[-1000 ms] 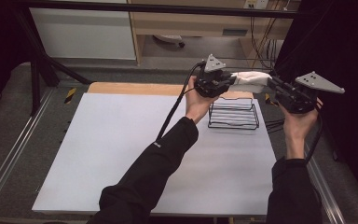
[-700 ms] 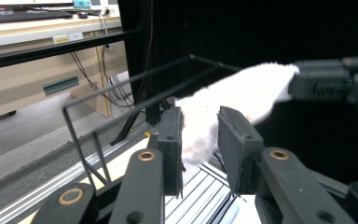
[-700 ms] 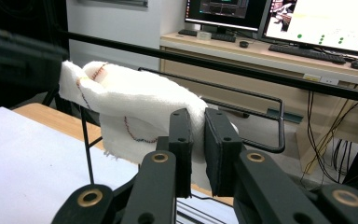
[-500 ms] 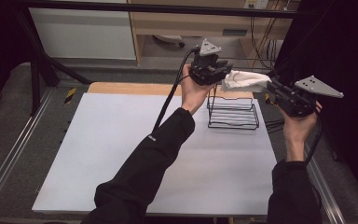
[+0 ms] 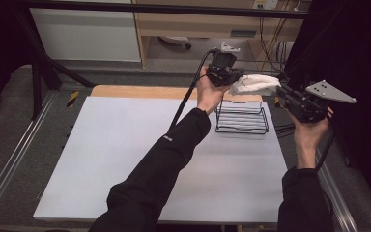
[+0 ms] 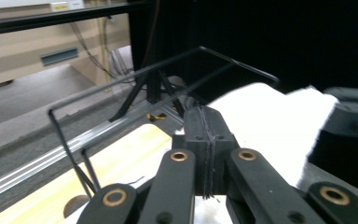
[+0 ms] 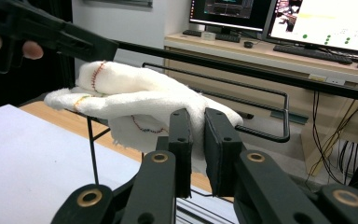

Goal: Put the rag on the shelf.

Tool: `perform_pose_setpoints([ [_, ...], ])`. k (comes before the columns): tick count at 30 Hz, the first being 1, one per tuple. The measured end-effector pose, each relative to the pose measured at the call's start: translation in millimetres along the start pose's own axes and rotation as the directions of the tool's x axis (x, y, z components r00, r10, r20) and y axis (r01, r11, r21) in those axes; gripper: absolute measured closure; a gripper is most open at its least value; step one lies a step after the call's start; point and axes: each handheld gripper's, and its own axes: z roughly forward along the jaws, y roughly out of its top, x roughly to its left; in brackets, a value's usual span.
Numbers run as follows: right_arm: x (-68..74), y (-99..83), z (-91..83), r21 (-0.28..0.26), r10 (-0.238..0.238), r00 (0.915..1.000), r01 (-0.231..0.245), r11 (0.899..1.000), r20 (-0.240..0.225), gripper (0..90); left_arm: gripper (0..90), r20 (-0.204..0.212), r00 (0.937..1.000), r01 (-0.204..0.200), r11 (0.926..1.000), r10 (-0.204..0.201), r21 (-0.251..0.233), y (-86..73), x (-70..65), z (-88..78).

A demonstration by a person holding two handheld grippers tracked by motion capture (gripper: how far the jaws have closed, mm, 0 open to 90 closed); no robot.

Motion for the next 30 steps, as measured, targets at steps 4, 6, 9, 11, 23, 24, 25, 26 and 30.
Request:
perform_pose_setpoints([
  [4, 0.7, 0.3, -0.7, 0.01, 0.0, 1.0, 0.0, 1.0, -0.004, 79.3, 89.5, 0.015, 0.9993, -0.035, 0.9992, 0.034, 0.018, -9.1, -3.5, -1.9],
  [6, 1.0, 1.1, -2.2, 0.011, 0.003, 1.0, -0.003, 1.0, -0.008, 76.4, 89.5, 0.023, 0.9991, -0.035, 0.9992, 0.035, 0.02, -13.4, -4.5, -1.4],
  [9, 1.4, 3.5, -6.1, 0.007, 0.004, 0.9999, -0.004, 1.0, -0.014, 70.2, 89.5, 0.03, 0.9989, -0.038, 0.9991, 0.037, 0.019, -18.0, -6.0, -0.1],
  [11, 0.9, 5.6, -9.2, -0.008, 0.01, 0.9997, -0.01, 1.0, -0.022, 64.1, 89.6, 0.029, 0.9986, -0.044, 0.9988, 0.044, 0.021, -20.2, -6.6, 1.3],
  [23, 4.7, 5.1, 12.3, 0.077, 0.093, 0.9947, -0.09, 0.993, -0.044, 89.2, 89.7, 0.021, 0.9968, -0.078, 0.996, 0.077, 0.044, -31.7, -5.8, 7.9],
  [24, 6.4, 2.6, 16.0, 0.089, 0.092, 0.9948, -0.087, 0.992, -0.046, 89.8, 89.7, 0.02, 0.9966, -0.081, 0.9956, 0.08, 0.046, -33.0, -5.3, 8.2],
  [25, 8.3, 0.0, 19.5, 0.101, 0.09, 0.9951, -0.086, 0.991, -0.04, 90.0, 89.7, 0.019, 0.9964, -0.083, 0.9954, 0.082, 0.048, -34.4, -4.9, 8.5],
  [26, 9.6, -2.8, 22.7, 0.11, 0.085, 0.996, -0.081, 0.991, -0.03, 90.0, 89.6, 0.019, 0.9964, -0.084, 0.9953, 0.083, 0.048, -35.8, -4.6, 9.0],
  [30, 7.0, -12.9, 31.1, 0.119, 0.102, 0.9948, -0.1, 0.988, -0.004, 90.0, 89.7, 0.014, 0.9952, -0.097, 0.9937, 0.097, 0.055, -41.3, -4.1, 12.4],
])
